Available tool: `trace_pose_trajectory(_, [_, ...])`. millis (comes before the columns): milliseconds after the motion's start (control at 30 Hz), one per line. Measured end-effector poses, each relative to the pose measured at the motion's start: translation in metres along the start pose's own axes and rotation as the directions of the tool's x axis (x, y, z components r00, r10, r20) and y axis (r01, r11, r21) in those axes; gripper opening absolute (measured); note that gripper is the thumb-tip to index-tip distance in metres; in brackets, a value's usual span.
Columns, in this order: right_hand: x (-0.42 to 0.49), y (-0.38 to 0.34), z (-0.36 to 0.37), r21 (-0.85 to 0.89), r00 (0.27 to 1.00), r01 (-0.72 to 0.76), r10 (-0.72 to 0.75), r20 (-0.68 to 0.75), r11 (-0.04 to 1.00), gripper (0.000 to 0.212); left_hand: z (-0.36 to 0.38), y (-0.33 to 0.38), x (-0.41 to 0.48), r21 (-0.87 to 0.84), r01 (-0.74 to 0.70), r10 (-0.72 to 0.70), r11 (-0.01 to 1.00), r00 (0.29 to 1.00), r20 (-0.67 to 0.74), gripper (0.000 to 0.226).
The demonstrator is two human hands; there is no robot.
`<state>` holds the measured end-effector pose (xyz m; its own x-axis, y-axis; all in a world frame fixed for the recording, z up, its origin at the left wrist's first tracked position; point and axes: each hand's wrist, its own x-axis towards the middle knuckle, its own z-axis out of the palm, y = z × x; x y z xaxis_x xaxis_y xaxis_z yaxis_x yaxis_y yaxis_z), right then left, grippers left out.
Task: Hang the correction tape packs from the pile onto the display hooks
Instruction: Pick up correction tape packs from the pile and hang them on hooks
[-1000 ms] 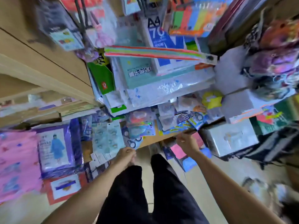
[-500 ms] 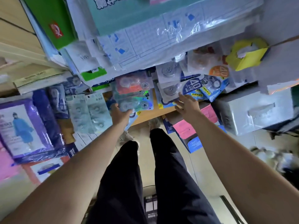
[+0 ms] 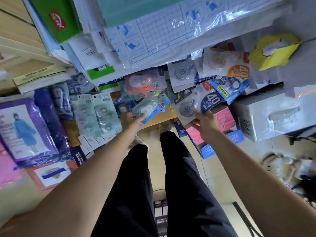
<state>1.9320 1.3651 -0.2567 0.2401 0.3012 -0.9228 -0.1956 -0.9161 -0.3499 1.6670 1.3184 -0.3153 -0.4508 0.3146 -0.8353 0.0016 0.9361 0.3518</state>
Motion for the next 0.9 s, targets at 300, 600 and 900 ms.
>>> trace_pose_trajectory(300, [-0.004, 0.025, -0.008, 0.119, 0.984, -0.038, 0.058, -0.166, 0.992, 0.01, -0.033, -0.007, -0.015, 0.146, -0.091, 0.132, 0.985, 0.944, -0.303, 0.05])
trace_pose_trajectory(600, [0.006, 0.033, -0.002, -0.056, 0.901, 0.055, -0.073, -0.427, 0.997, 0.026, -0.022, 0.008, 0.002, 0.811, -0.382, 0.521, 0.443, 0.846, 0.115, 0.08])
trace_pose_trajectory(900, [-0.017, 0.054, 0.001, 0.016, 0.906, 0.129, -0.111, -0.408, 0.992, 0.081, -0.031, -0.003, -0.001, 0.752, -0.462, 0.656, 0.471, 0.753, 0.052, 0.059])
